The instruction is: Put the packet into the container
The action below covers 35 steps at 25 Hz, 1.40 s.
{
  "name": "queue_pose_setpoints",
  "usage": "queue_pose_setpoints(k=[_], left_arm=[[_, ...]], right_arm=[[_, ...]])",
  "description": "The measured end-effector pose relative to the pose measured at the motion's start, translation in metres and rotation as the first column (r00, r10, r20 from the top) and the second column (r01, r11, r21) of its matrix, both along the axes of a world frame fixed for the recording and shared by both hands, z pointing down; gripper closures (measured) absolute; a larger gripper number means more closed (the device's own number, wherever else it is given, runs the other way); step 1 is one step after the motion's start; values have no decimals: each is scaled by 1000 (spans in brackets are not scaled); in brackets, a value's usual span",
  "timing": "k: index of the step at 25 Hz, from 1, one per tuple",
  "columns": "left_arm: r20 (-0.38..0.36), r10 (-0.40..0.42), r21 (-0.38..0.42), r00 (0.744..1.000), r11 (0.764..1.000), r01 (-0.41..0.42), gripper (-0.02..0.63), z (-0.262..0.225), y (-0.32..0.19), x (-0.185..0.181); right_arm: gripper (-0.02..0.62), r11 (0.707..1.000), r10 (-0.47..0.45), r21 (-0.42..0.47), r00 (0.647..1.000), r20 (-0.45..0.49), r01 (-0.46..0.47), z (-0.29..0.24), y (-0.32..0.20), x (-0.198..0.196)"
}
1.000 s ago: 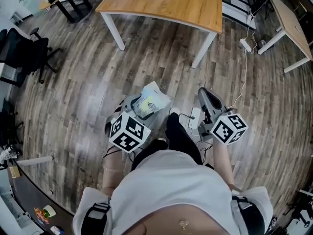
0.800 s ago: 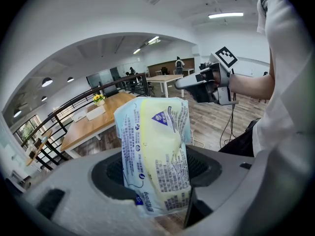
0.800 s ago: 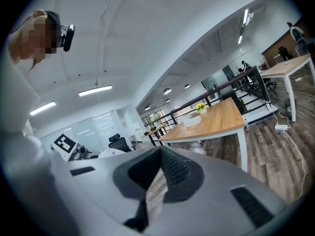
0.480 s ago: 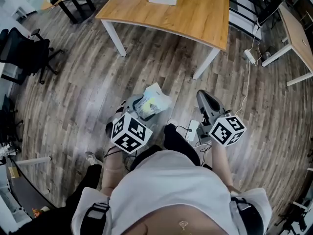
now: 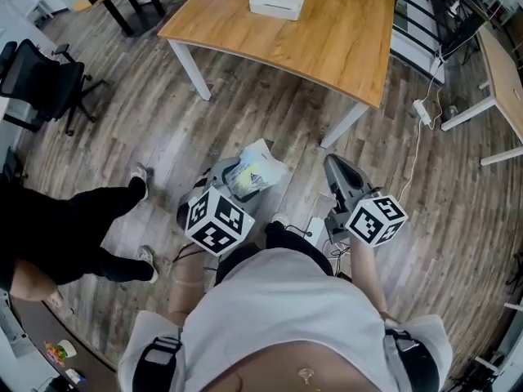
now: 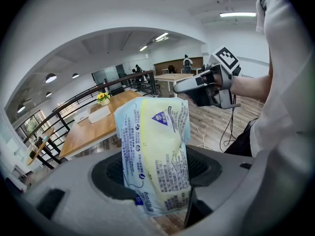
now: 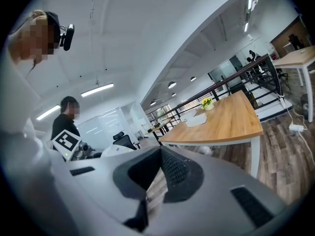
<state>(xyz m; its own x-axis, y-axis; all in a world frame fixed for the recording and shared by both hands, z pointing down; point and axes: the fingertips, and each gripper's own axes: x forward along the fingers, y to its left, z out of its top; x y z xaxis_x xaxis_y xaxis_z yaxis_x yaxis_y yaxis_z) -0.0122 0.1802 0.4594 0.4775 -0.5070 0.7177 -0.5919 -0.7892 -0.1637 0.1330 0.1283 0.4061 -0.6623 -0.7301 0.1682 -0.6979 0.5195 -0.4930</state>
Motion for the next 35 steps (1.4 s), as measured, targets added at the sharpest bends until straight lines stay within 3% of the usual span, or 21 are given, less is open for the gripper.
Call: queue_pose_setpoints(k=[11, 24, 35], left_arm=[[5, -51, 26, 999, 998, 50, 321, 0, -44, 20], [25, -49, 21, 998, 999, 49, 321, 3, -61, 14], [28, -23, 40, 999, 999, 21, 321, -4, -145, -8]], right_arm=[[584, 997, -70, 19, 998, 5, 70, 1, -48, 10], [584, 998, -64, -7, 998, 14, 64, 10, -62, 10], [584, 998, -57, -4, 998, 3, 57, 4, -138, -13]])
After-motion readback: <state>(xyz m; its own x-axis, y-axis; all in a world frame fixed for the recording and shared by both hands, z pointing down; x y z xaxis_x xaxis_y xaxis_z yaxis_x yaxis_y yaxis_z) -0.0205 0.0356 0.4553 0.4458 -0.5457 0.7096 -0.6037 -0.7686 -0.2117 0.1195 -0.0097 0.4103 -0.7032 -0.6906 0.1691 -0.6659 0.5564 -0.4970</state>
